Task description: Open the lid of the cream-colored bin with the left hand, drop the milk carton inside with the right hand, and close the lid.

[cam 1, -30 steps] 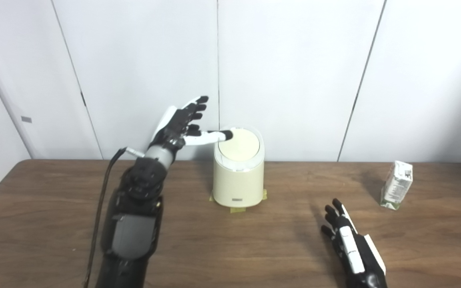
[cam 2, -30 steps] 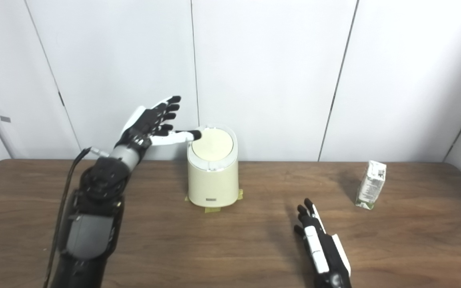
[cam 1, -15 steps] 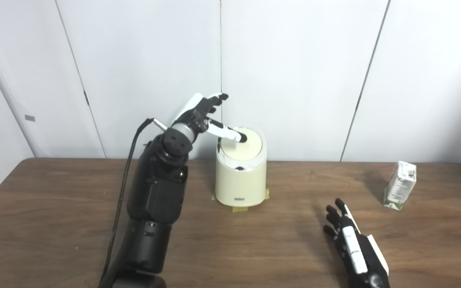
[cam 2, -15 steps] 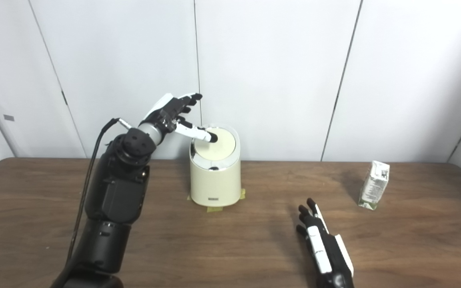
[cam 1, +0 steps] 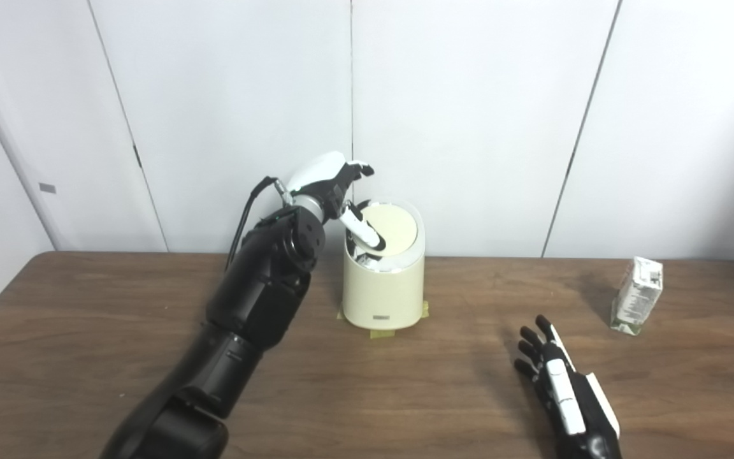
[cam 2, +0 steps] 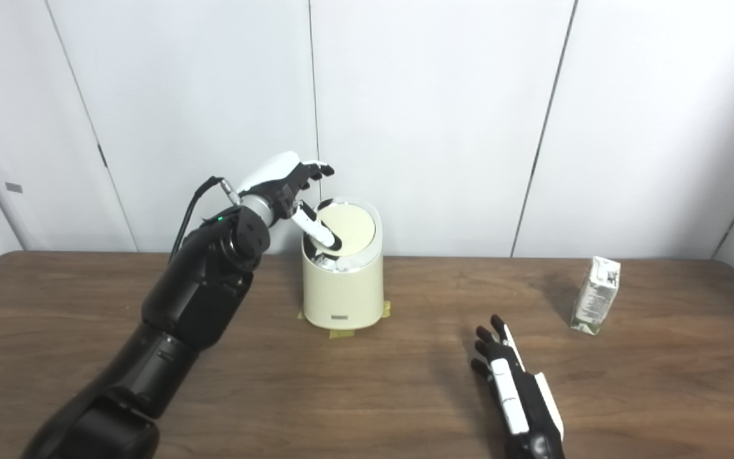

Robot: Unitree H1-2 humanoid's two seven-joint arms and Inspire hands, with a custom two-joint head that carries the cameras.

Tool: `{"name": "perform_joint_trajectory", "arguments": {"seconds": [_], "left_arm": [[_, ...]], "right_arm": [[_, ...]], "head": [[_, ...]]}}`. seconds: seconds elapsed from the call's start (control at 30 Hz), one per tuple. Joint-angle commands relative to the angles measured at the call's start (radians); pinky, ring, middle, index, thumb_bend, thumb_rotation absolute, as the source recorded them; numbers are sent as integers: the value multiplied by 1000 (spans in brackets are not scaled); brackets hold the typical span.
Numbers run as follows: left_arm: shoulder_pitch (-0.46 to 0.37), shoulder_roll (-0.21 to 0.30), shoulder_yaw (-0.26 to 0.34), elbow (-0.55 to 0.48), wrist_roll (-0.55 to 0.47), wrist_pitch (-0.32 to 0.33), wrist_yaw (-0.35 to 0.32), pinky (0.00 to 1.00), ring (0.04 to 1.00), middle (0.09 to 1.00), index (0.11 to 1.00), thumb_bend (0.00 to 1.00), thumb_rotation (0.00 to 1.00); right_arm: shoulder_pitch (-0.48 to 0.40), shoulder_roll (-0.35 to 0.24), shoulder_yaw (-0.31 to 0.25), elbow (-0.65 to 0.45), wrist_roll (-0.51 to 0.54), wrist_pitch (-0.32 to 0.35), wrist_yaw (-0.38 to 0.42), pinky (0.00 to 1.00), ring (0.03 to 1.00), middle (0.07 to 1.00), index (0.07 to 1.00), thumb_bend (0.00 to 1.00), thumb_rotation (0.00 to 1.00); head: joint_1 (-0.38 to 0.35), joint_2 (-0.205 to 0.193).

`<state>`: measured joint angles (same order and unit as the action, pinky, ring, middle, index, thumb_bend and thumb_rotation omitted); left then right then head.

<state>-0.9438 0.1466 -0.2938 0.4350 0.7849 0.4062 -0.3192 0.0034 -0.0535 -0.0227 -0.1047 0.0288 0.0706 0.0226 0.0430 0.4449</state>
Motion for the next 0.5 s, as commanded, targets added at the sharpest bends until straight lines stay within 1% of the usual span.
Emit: {"name": "perform_joint_trajectory", "arguments": {"seconds": [0.0,0.07,0.2,0.3,0.37,0.47], "left_arm": [[-76,3,-16,-5,-1,-29,40,721,846,890,892,910,34],[-77,3,-36,0,0,-34,51,728,855,897,890,912,27],[-76,2,-69,10,7,-45,80,709,840,891,877,918,20],[-77,2,-80,13,2,-42,87,697,824,878,876,914,29],[-76,2,-85,20,-3,-48,93,700,825,880,876,915,28],[-77,2,-97,37,-6,-58,99,715,854,904,876,914,32]], "right_arm": [[-27,7,5,-16,-7,-29,-3,876,935,935,982,520,953],[-27,9,4,-18,-5,-25,-4,878,934,935,980,513,952],[-28,10,7,-15,-5,-33,-6,864,931,932,979,504,954],[-29,10,9,-16,-9,-29,-9,855,928,929,979,497,959],[-30,7,11,-13,-12,-35,-9,853,926,928,978,511,962],[-33,5,10,-11,-8,-34,-8,857,923,924,973,520,950]], "head": [[2,-1],[1,-2],[-1,-7],[-4,-8],[-4,-8],[-11,-5]]}}
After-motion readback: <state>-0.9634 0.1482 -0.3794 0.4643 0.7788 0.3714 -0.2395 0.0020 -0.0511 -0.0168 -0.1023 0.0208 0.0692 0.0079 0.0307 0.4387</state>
